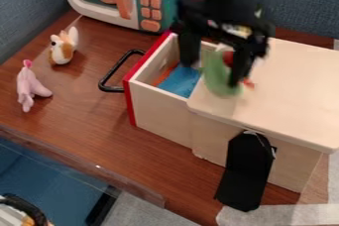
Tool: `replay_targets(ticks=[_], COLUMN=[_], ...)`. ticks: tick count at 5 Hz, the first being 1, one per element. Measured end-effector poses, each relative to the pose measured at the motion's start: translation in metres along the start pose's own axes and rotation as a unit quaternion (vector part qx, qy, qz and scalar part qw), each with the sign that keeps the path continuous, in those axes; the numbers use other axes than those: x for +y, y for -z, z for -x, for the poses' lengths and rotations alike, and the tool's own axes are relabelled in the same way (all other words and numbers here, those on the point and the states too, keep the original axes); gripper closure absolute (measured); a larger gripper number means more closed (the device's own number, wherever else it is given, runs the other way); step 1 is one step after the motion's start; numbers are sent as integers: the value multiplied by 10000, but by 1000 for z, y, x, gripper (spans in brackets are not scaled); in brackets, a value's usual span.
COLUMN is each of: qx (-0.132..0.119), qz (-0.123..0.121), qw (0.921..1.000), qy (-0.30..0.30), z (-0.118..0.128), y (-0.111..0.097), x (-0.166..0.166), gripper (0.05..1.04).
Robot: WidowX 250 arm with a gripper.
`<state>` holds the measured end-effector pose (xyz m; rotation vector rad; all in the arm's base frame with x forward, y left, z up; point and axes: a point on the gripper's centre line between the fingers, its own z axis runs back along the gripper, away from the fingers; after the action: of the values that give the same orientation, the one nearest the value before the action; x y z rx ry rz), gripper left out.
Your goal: Put the green object inside the drawer
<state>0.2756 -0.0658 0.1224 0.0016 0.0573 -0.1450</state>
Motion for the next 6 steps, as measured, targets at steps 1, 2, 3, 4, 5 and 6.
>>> replay_targets(ticks=[1,2,3,4,5,6], qx=[43,33,82,68,-12,115], qz=[-111,-212,-214,-337,-363,-189], qw=[9999,9998,9990,9989,9987,9995], qy=[-16,-23,-384,-319,-351,-246], z=[-1,1,4,9,10,5], y=[9,10,-3,-15,-13,0], x=[0,5,34,67,88,85], gripper=[110,379,634,707,715,716])
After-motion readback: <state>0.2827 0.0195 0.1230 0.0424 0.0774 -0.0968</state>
